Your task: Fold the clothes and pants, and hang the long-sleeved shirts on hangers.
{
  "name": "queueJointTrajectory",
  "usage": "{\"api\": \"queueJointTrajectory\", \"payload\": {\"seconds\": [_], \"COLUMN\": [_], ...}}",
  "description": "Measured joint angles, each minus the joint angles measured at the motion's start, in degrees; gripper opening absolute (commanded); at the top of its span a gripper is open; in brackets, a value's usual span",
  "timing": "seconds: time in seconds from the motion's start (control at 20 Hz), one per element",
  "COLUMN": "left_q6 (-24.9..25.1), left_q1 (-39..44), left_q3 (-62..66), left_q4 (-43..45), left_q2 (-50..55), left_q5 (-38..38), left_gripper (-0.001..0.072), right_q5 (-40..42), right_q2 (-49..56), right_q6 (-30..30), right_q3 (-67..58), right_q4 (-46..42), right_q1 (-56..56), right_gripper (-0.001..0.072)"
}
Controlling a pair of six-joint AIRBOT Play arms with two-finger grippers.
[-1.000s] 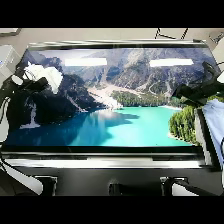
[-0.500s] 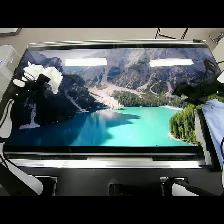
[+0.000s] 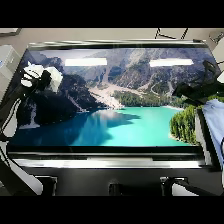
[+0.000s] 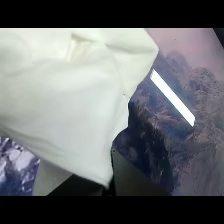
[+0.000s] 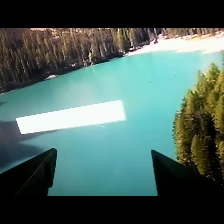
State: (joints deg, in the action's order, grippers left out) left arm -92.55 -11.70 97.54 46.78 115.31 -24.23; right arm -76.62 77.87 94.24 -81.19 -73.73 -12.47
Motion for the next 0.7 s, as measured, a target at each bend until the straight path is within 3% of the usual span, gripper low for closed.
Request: {"api": "queueJointTrajectory", "payload": {"seconds": [0.1, 0.2, 0.4, 0.55, 0.7], "left_q6": [3.6, 10.5, 19.4, 19.2, 16.4], "left_q1": [1.0, 3.8, 16.0, 30.1, 45.7], "left_q3": [0.0, 0.0, -2.4, -5.4, -7.7], "left_q4": [-0.2, -0.2, 1.4, 2.0, 2.2], "left_q2": [-2.8, -7.5, -18.5, -22.3, -21.2], "left_q5": [-3.3, -9.5, -23.2, -26.7, -22.1], "left_gripper": [0.0017, 0.0017, 0.0018, 0.0019, 0.0030], "right_q5": [-1.0, -1.2, -0.5, 0.8, 3.8], "right_q2": [0.0, 0.0, -0.3, -1.6, -4.3], "right_q6": [-0.2, -0.1, -0.7, -0.8, -1.0], "right_q3": [0.0, 0.0, -0.7, -2.8, -5.3], "right_q4": [0.0, 0.0, -1.2, -3.1, -5.0], "right_q1": [0.0, 0.0, -0.1, -0.1, -0.1], "right_gripper": [0.0671, 0.0672, 0.0672, 0.0672, 0.0671]}}
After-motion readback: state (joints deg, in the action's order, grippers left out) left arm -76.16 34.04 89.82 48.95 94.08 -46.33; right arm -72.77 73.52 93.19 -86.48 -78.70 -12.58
